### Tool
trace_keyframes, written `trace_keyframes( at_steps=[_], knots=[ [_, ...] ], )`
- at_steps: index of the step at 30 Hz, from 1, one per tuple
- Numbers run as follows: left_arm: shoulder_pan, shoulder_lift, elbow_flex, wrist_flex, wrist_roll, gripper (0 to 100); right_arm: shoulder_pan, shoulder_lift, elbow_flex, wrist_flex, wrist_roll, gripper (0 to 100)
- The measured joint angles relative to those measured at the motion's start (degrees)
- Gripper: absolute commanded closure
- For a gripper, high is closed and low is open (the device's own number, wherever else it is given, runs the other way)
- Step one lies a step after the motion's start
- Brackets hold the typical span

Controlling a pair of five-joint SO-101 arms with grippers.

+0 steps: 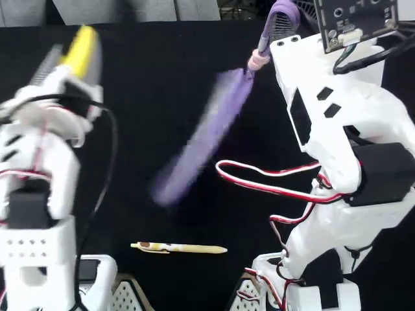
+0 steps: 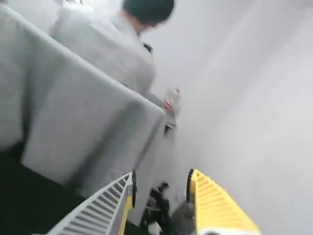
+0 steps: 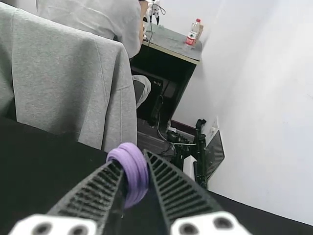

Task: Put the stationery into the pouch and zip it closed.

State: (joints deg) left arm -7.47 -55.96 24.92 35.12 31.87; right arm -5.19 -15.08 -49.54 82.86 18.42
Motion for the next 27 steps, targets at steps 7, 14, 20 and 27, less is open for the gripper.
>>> trace_keyframes(
  at_steps=[7,14,20,27],
  knots=[
    [-5.98,-0.09,1.14,10.29,-3.34,81,0.0,-0.79,0.0,1.76,0.0,98.8],
    [-5.98,0.0,16.35,11.34,-15.82,81,0.0,-3.6,-0.09,2.11,0.0,98.8],
    [-2.9,0.0,28.84,11.34,-24.7,80,-4.31,-3.6,-0.09,2.11,0.0,98.8],
    [-1.14,0.0,37.1,11.43,-32.26,80,-6.59,-3.6,-0.09,-7.12,0.0,98.8]
  ],
)
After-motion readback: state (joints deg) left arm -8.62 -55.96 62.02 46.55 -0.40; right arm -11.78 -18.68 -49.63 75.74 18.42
